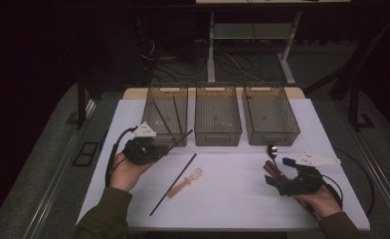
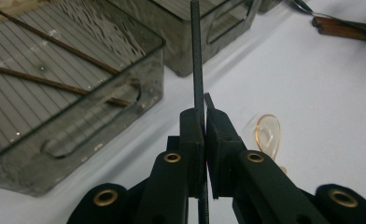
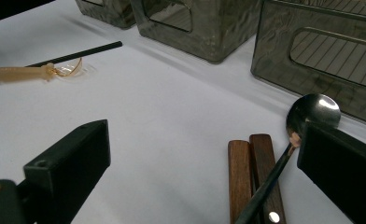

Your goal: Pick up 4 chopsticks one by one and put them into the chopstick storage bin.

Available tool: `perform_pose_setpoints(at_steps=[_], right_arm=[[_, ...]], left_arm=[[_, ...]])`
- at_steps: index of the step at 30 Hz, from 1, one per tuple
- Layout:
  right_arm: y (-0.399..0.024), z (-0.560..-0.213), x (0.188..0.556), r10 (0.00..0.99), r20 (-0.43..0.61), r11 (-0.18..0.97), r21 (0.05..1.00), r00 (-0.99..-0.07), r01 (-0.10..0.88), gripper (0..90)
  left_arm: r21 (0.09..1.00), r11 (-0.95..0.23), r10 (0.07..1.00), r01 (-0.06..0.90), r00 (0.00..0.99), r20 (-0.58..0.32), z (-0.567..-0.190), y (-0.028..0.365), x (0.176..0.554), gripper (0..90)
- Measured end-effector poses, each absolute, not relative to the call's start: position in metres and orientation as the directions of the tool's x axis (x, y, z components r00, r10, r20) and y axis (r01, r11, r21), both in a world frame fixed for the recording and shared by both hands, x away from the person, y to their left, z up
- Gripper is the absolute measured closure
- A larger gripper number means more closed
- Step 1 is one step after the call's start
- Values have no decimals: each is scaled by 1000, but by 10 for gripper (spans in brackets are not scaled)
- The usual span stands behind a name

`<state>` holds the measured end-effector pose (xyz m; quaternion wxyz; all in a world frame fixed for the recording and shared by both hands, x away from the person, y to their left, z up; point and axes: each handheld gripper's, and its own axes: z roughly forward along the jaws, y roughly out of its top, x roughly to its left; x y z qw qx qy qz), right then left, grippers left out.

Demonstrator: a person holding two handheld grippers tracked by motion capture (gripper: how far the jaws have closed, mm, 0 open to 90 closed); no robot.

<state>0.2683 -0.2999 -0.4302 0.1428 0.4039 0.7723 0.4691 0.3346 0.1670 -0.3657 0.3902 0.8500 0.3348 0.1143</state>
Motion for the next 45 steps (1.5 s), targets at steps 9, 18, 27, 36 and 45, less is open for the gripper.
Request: perform_pose_setpoints(at_steps=[9,18,27,36,45], right_arm=[[-301,-430,269,760,166,223,842,-628,492,25],[-301,-431,268,761,166,223,840,-627,494,25],[-301,-430,268,760,170,218,843,-627,492,25],[-302,-429,268,761,178,209,843,-624,495,25],[-302,-429,267,757,187,198,847,-626,493,25]], left_arm=[[741,-472,666,478,744,-55,-352,161,354,857],[735,-472,686,487,726,-41,-342,157,382,857],[726,-462,716,509,697,-33,-338,156,412,857],[724,-447,741,525,670,-29,-331,156,445,857],[731,-393,788,557,614,-44,-337,162,480,857]])
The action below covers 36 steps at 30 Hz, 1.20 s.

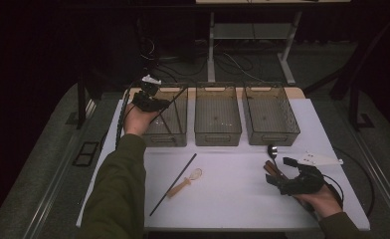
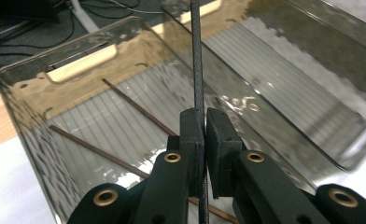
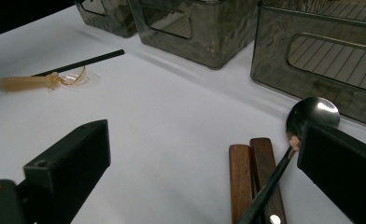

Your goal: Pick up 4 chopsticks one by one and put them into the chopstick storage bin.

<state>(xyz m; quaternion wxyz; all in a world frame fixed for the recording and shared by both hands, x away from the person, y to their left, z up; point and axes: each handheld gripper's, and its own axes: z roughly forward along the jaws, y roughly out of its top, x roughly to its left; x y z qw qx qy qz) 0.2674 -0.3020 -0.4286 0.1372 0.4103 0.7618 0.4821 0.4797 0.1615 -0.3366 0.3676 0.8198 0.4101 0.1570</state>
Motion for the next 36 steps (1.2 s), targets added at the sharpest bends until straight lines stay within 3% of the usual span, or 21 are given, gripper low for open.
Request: perform_pose_setpoints(at_steps=[17,19,23,36], right_arm=[[-303,-429,267,754,206,181,847,-623,499,25],[-303,-429,267,754,208,181,846,-623,501,25],[-303,-429,267,753,205,183,847,-625,499,25],[-300,-429,267,756,189,202,844,-627,497,25]], left_arm=[[702,-323,861,635,506,-62,-377,159,522,838],[710,-327,861,624,506,-48,-375,160,520,638],[724,-344,850,598,525,-30,-367,158,510,535],[737,-403,783,542,621,-28,-350,152,452,454]])
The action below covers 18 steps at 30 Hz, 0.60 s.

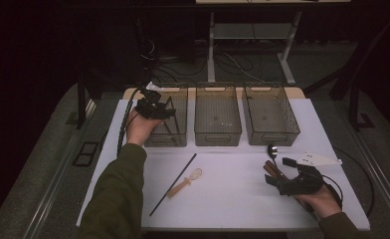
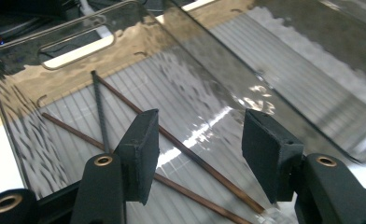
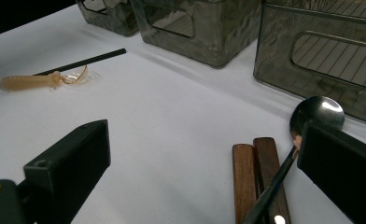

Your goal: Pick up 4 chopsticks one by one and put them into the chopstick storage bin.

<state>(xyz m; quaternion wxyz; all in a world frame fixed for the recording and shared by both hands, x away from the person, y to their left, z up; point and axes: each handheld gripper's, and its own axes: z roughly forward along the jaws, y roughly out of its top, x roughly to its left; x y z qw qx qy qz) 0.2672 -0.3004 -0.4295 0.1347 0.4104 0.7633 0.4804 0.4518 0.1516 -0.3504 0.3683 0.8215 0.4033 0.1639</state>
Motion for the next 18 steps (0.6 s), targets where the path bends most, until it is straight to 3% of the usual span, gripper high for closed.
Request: perform_pose_setpoints(at_steps=[10,18], right_arm=[[-300,-430,267,758,185,205,843,-625,498,25],[-300,-430,267,760,180,208,843,-625,496,25]], left_arm=[[747,-408,749,525,660,-55,-356,148,400,489],[750,-405,725,523,684,-85,-373,148,366,624]])
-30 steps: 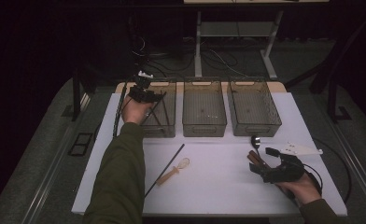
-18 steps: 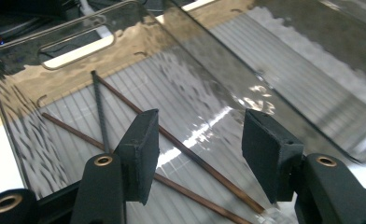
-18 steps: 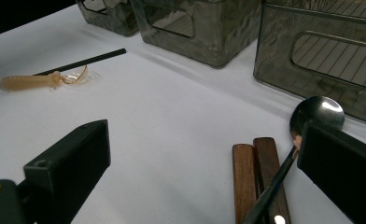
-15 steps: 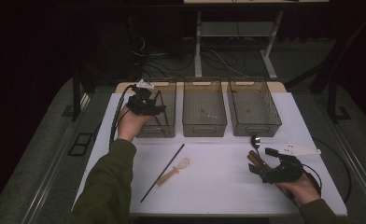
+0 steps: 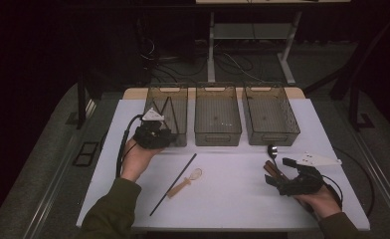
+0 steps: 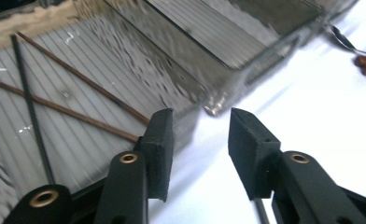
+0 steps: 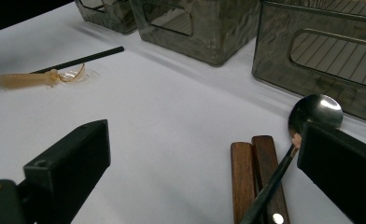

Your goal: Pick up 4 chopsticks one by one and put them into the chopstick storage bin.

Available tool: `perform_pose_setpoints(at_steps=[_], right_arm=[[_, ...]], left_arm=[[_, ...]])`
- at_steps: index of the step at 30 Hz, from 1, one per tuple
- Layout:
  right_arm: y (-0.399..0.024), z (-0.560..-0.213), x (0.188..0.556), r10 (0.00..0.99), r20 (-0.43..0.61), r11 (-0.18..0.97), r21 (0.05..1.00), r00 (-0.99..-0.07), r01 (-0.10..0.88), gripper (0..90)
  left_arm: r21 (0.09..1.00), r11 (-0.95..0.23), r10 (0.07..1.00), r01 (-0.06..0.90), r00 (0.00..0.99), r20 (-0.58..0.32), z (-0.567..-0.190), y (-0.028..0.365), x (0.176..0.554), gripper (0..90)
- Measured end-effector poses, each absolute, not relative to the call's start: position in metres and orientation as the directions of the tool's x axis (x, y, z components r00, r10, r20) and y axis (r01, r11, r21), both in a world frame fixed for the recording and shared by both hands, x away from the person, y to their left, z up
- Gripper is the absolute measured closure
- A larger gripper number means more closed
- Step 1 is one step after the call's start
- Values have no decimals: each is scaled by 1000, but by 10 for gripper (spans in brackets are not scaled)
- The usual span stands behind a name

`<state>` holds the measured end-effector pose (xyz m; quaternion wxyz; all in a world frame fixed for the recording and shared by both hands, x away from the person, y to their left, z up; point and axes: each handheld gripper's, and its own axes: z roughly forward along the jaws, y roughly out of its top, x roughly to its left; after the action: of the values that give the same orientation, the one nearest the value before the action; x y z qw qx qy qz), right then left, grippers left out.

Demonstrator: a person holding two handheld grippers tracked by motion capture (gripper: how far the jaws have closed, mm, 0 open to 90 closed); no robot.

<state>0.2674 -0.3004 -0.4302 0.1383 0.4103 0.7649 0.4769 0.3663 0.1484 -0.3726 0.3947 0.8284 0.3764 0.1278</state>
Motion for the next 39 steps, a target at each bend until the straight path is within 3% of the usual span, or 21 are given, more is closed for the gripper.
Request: perform_pose_setpoints(at_steps=[8,12,23,39], right_arm=[[-300,-431,268,759,176,212,843,-627,494,25],[-300,-430,267,760,175,214,843,-626,494,25],[-300,-430,267,762,166,222,841,-626,494,25],[-299,-431,267,762,162,226,841,-628,492,25]], left_arm=[[754,-409,711,514,697,-89,-390,152,340,797],[751,-421,696,508,712,-92,-399,153,327,834],[710,-453,667,538,734,-130,-426,146,299,824],[659,-505,657,558,743,-125,-438,139,298,810]])
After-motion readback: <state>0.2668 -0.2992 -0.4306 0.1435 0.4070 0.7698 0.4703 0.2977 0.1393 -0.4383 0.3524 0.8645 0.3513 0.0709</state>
